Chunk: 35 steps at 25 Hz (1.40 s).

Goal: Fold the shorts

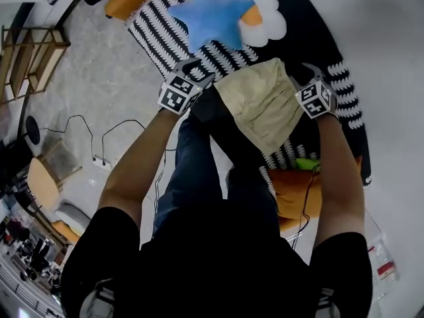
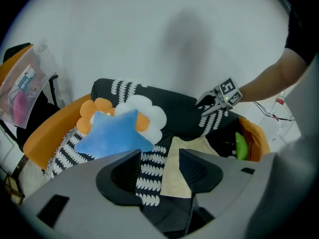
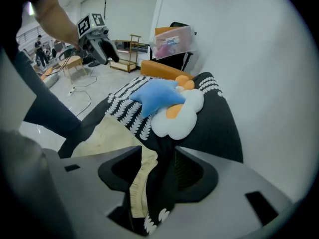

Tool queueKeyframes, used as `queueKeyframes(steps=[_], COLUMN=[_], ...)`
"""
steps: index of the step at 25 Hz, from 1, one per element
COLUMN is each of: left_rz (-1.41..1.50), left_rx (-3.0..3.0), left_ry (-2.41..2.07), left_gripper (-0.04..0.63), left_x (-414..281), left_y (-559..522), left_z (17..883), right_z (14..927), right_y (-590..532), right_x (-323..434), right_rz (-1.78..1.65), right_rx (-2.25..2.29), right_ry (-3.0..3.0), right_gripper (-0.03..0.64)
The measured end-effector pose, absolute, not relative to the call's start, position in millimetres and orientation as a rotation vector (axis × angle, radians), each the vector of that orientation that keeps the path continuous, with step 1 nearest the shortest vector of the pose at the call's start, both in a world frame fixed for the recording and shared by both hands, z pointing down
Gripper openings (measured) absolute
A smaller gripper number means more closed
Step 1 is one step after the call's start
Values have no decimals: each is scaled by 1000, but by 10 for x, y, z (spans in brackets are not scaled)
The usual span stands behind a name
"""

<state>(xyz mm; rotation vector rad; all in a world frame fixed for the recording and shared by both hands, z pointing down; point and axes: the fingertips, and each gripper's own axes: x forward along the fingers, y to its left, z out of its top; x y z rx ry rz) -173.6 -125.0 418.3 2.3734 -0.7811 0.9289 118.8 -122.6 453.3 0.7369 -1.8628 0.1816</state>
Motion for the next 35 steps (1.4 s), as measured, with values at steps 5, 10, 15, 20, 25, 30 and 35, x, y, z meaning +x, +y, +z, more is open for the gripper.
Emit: queueKeyframes(steps=[5, 10, 15, 20, 25, 30, 35], left_rz=[957, 1009, 1074, 1133, 1175, 1233, 1316], left_rx=[2324, 2303, 2299, 2298, 2287, 2255, 2211], left_ry=[-748, -700, -628, -561, -531, -492, -448], left_gripper=[253, 253, 253, 252, 250, 242, 204], left_x=[-1692, -1674, -1569, -1495, -1520, -1559, -1603], left_y=[-1189, -1177, -1103, -931, -872, -776, -646], left_z=[4710, 5297, 5841, 6237, 6572, 6867, 7170], right_z=[5099, 5687, 6252, 6681, 7036, 7241, 7457], right_y=[-1301, -1468, -1537, -1521, -1592, -1580, -1583], right_x=[1271, 1257, 1264, 1286, 1398, 1398, 1357], right_rz=[146, 149, 136, 74, -25, -88, -124], right_rx=[634, 565, 483, 385, 277, 175, 93], right_ry=[-1808, -1759, -1705, -1637, -1530, -1485, -1456], right_gripper=[201, 190, 190, 190, 190, 173, 134])
